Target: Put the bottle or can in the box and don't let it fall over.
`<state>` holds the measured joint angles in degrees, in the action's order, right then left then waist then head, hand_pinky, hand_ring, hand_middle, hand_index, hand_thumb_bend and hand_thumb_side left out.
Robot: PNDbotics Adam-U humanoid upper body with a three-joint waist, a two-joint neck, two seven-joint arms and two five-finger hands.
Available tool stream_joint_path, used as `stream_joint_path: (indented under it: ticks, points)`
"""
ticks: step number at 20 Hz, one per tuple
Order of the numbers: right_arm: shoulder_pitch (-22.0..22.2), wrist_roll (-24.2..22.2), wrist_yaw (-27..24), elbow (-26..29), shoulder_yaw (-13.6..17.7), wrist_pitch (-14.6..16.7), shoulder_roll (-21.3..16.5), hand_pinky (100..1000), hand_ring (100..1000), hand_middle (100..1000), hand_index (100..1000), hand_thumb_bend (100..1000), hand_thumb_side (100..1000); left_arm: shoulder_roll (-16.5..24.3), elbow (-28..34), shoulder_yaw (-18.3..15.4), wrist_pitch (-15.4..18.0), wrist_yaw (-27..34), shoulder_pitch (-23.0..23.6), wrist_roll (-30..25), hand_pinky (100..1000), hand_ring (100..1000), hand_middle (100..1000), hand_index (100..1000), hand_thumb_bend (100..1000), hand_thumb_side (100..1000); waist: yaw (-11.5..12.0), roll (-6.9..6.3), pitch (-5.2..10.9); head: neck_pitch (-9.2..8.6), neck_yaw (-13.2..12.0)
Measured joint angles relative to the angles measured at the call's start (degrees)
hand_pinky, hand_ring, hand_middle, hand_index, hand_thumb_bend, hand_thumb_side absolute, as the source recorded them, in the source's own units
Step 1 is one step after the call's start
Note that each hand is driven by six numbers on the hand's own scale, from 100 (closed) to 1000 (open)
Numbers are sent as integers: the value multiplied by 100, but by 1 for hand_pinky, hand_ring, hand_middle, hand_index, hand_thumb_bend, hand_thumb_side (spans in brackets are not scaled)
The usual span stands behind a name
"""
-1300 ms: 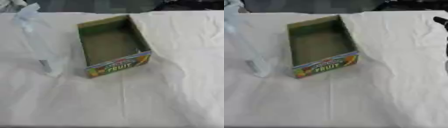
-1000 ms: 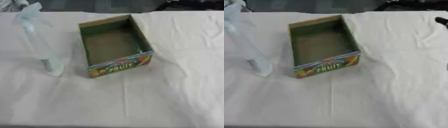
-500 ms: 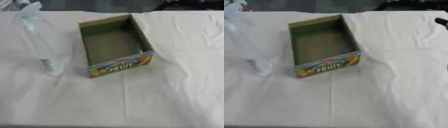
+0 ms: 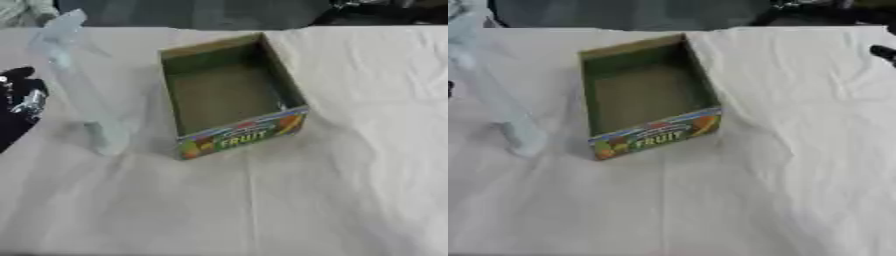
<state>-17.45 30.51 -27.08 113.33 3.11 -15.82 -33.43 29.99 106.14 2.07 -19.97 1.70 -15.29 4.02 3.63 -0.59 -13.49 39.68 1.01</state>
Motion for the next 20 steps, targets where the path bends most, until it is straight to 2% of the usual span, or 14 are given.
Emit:
stream_joint_path:
  ticks: [9,16,20]
  points:
    - [-17,-7,-48,0,-4,-22,29,768,917,932,930,100,1000,-28,-288,173,-129,-139,-338,-114,1000,860,738,880,100,515,-43,2,-2,-6,-37]
    - [-17,-9,-48,0,-12,-24,40,769,917,932,930,100,1000,-32,-365,195,-247,-361,-362,-29,1000,863,736,880,100,528,-43,3,-10,-58,-81]
    - [-14,-9,-48,0,-19,-37,41,768,917,932,931,100,1000,-32,-198,189,-284,-415,-347,-45,1000,869,742,881,100,510,-31,2,-30,-101,-95]
